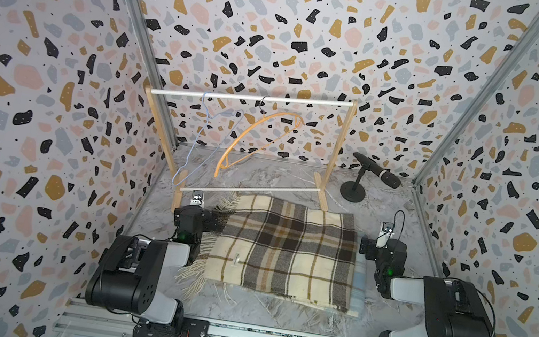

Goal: Hang the scarf on the hanger
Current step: Pick up the hanger from the clothesline.

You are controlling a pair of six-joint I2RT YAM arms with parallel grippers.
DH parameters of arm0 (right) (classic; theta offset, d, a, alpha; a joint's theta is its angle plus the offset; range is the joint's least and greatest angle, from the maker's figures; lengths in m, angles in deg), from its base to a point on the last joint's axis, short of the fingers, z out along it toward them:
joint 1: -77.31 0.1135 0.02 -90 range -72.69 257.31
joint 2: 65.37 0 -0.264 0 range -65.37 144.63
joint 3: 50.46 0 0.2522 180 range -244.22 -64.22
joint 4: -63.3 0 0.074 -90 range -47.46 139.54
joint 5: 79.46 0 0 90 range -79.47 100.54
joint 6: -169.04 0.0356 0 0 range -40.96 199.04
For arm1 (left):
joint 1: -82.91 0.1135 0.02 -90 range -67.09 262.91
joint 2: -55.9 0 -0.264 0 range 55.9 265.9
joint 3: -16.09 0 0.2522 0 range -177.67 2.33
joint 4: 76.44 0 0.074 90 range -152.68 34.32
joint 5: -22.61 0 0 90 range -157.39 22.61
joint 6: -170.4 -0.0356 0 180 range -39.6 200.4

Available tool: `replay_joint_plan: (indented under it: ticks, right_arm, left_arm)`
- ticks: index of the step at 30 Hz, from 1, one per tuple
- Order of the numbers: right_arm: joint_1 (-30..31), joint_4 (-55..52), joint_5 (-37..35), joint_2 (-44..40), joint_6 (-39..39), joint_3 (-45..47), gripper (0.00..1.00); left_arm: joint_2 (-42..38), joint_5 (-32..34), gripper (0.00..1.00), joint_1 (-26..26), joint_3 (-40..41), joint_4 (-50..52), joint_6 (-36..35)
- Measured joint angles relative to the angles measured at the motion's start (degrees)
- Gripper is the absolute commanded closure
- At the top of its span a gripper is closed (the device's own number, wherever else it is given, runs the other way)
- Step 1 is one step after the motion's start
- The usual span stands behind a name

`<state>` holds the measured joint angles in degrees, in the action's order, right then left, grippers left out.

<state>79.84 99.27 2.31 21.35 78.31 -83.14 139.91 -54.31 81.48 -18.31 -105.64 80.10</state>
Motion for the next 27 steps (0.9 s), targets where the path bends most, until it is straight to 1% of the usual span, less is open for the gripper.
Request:
replay_joint_plan:
  ticks: [15, 17, 20, 24, 27]
  right_arm:
    - [0.00, 0.00, 0.02, 0.00, 0.00, 0.00, 0.00]
    - [0.00, 0.00, 0.00, 0.00, 0.00, 0.00, 0.00]
    - [0.00, 0.00, 0.00, 0.00, 0.02, 0.00, 0.00]
    - [0.00, 0.00, 0.00, 0.00, 0.02, 0.00, 0.00]
    - [0.00, 0.00, 0.00, 0.00, 0.00, 0.00, 0.00]
  left_arm:
    - [-0.90, -0.02, 0.00, -0.17, 0.00, 0.98, -0.13]
    - [-4.15, 0.68, 0.00, -0.20, 0.04, 3.48, 0.11]
    - [-11.91, 3.74, 0.00, -1.01, 0.31, 5.88, 2.01]
    - [-21.05, 8.92, 0.00, -4.15, 0.42, 10.64, 5.55]
    - [-26.60, 11.80, 0.00, -6.34, 0.42, 16.76, 9.09]
